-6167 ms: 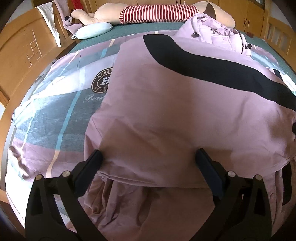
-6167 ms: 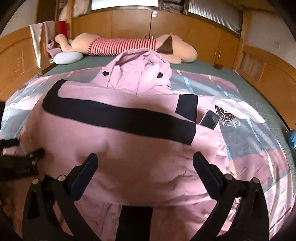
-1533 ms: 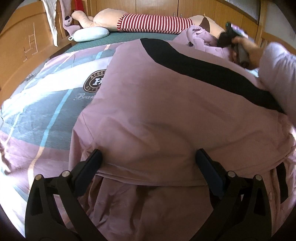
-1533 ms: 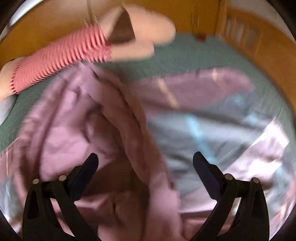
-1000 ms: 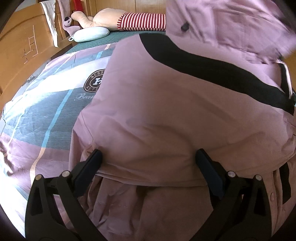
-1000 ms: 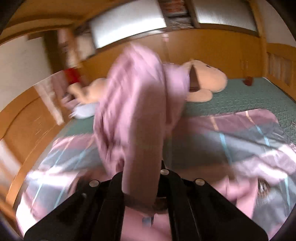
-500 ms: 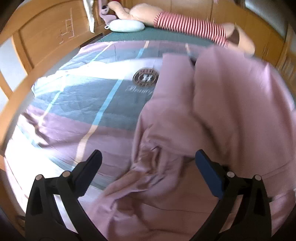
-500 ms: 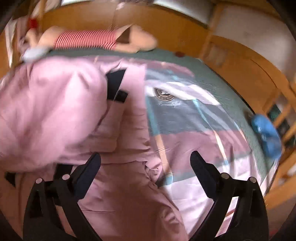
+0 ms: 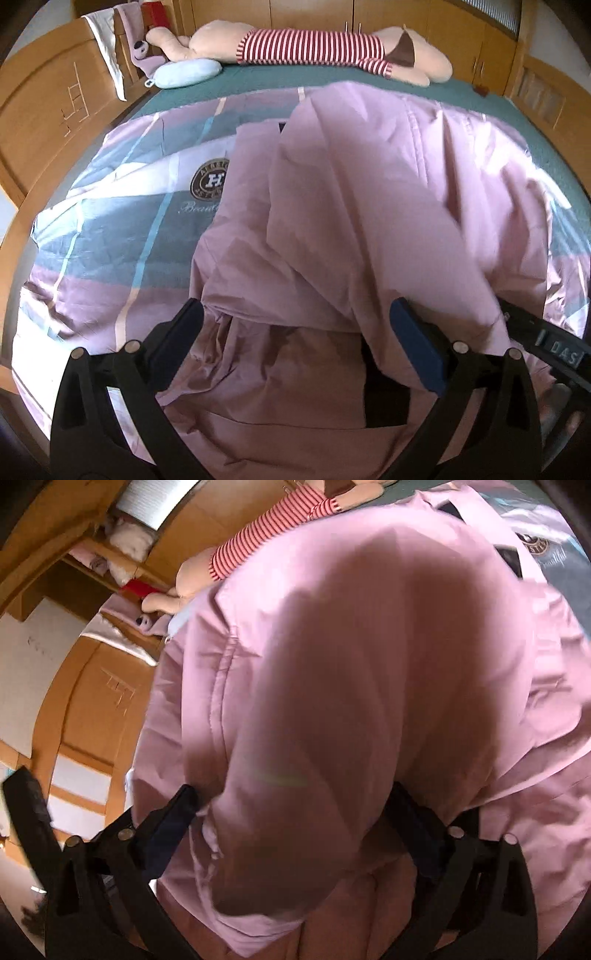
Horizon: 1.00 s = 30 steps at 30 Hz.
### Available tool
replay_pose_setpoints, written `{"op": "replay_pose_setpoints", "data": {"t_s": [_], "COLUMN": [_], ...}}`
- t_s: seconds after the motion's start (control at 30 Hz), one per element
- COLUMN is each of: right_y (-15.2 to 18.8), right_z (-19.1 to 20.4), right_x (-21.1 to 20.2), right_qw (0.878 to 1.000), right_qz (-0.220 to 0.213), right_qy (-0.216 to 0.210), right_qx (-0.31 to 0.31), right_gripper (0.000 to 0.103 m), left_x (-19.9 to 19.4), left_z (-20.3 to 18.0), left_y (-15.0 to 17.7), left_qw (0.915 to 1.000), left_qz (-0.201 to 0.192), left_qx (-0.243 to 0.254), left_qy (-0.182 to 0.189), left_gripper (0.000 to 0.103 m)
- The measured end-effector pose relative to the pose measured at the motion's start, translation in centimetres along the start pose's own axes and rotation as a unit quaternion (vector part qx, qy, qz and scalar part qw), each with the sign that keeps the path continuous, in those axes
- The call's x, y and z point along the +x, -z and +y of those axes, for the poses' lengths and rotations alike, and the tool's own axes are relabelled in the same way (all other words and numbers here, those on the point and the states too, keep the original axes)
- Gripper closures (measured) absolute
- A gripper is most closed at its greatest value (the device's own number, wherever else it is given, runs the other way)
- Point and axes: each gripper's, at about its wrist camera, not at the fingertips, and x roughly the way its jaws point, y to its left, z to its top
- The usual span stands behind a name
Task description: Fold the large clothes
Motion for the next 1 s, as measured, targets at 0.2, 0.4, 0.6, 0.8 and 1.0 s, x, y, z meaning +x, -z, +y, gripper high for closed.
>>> {"op": "replay_pose_setpoints", "data": {"t_s": [0.2, 0.4, 0.6, 0.8, 1.0], "right_y": [-1.3, 0.5, 3.1, 2.8, -0.8], "right_z": [0.7, 3.7, 2.8, 4.6, 4.2], "right_x": [-3.7, -8.4, -1.7, -1.3, -7.1], "right_qw": [0.996, 0.989, 0.988, 0.97, 0.961], "right_qz": [-0.031, -0.062, 0.029, 0.004, -0.153], "right_qy": [-0.079, -0.074, 0.059, 0.153, 0.193], "right_qx": [-0.005, -0.112, -0.142, -0.188, -0.127], "right_gripper": [0.09, 0.091, 0.087, 0.022, 0.015], "left_x": [-0.5, -3.2, -1.7, 2.1, 3.2], "left_z": [1.2, 2.5, -1.0, -1.7, -0.8], "left_y": [-0.3, -0.5, -0.1, 0.5, 0.6], "left_qw": [0.9991, 0.9901, 0.9925, 0.9964, 0.9946], "left_qz": [-0.023, -0.096, -0.07, -0.006, 0.023], "left_qx": [-0.034, -0.092, -0.031, -0.031, -0.056], "left_qy": [0.012, 0.044, 0.095, 0.079, 0.085], "left_gripper": [0.002, 0.002, 0.002, 0.002, 0.002]}}
